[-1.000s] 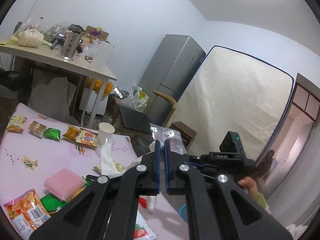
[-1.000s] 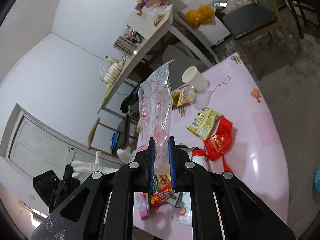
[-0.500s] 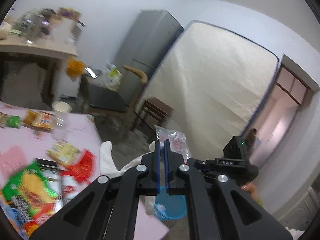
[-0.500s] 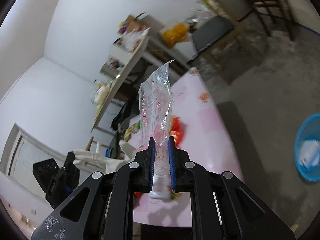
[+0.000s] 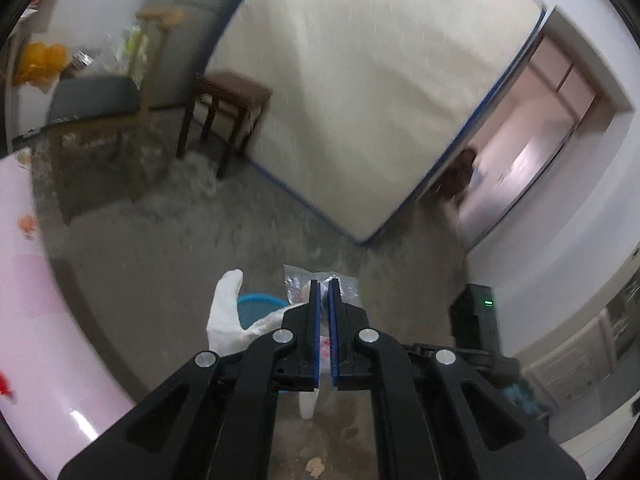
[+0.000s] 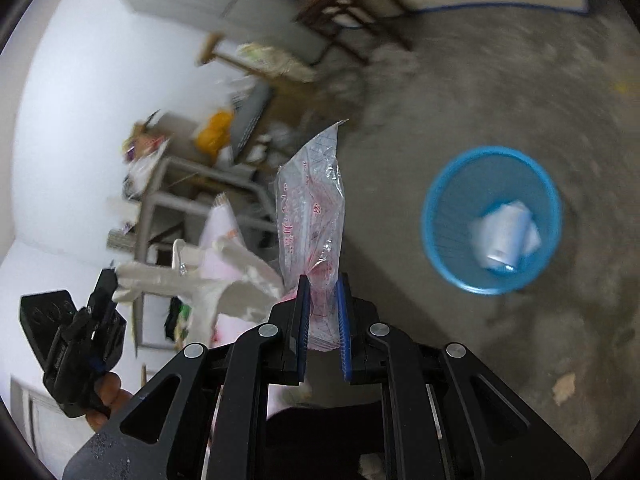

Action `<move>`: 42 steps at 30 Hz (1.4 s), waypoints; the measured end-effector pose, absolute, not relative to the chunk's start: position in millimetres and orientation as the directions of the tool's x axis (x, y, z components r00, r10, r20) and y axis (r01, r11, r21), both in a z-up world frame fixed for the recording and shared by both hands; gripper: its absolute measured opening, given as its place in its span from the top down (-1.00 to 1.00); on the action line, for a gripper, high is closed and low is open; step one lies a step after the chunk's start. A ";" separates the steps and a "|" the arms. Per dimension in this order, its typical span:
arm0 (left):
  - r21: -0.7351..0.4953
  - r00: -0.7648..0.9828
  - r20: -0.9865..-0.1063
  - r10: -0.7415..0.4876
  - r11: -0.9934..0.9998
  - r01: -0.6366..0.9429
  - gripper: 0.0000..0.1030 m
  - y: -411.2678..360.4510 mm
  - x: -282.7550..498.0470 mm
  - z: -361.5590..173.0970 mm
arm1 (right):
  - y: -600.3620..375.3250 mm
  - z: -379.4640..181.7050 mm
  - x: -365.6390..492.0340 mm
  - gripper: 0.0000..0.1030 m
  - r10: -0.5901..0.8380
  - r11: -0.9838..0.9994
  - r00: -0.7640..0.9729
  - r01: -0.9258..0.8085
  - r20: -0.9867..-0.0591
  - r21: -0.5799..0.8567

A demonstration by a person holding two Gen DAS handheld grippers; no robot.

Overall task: Collect trash
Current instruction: 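Carry the plastic bag and tissue to the blue wastebasket and release both, then return both tools to the table above the red wrapper and yellow snack bag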

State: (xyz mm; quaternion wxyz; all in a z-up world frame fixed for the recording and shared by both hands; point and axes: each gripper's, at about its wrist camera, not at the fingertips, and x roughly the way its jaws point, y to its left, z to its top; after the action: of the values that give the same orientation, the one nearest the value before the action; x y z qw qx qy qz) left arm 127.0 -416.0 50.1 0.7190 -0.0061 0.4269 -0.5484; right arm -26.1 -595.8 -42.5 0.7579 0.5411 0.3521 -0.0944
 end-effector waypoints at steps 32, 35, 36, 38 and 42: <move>-0.452 0.001 -0.776 -0.631 0.558 0.696 -0.19 -516.4 142.9 -97.1 | -655.5 -226.4 -40.3 -0.06 0.234 0.187 0.525 0.802 -0.818 0.568; -0.470 0.039 -0.747 -0.664 0.569 0.675 -0.19 -491.6 144.5 -70.3 | -654.2 -206.4 -40.0 -0.13 0.210 0.216 0.557 0.775 -0.804 0.594; -0.476 0.059 -0.732 -0.679 0.572 0.668 -0.20 -478.7 144.9 -58.2 | -653.4 -198.1 -39.5 -0.16 0.204 0.228 0.568 0.765 -0.798 0.602; -0.494 0.087 -0.705 -0.704 0.575 0.652 -0.25 -450.3 146.2 -34.1 | -648.5 -171.2 -38.9 -0.22 0.189 0.262 0.601 0.731 -0.777 0.629; -0.488 0.162 -0.666 -0.728 0.590 0.643 -0.33 -393.2 148.7 9.7 | -635.0 -121.5 -27.5 -0.28 0.183 0.344 0.648 0.662 -0.739 0.666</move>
State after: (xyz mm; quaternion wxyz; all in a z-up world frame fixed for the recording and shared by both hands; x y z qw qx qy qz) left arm 148.7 -393.2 9.7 0.7610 -0.0458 0.4648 -0.4503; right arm -27.5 -635.0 -121.5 0.7235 0.5483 0.3854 -0.1655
